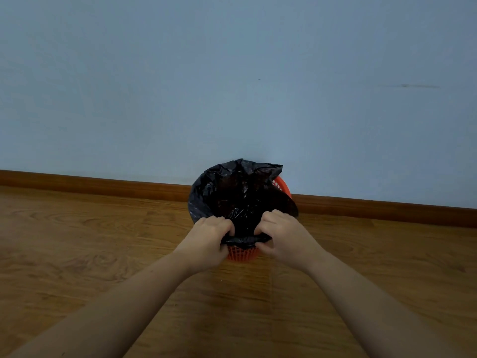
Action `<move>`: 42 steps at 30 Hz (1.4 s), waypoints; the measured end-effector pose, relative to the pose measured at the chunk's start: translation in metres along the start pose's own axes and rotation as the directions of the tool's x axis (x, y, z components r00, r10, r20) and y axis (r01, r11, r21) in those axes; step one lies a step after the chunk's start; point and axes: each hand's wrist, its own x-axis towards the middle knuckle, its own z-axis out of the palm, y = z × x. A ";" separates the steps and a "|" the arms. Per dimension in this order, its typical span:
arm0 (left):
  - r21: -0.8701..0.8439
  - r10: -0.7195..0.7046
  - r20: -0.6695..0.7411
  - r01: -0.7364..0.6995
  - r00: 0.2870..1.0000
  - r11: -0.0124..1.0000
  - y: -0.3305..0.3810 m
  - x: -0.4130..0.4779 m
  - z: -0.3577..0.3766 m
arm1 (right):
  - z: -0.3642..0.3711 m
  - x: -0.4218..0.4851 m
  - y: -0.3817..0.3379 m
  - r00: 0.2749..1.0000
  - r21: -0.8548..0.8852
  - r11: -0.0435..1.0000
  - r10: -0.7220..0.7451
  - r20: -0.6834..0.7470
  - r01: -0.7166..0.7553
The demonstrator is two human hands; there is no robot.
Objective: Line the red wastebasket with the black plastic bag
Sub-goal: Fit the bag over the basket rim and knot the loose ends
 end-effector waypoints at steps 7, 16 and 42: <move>-0.075 0.042 -0.104 -0.049 0.994 0.996 0.021 0.006 0.009 | 0.010 0.005 -0.009 0.992 0.160 0.981 0.117 -0.050 -0.108; -0.090 -0.068 -0.073 0.061 0.995 0.994 0.012 0.006 0.008 | 0.005 -0.003 0.006 0.994 0.016 0.995 0.098 -0.040 -0.098; -0.213 -0.103 0.020 0.105 0.994 0.971 0.018 0.016 0.002 | -0.006 -0.012 0.007 0.984 0.035 0.998 0.059 -0.169 -0.053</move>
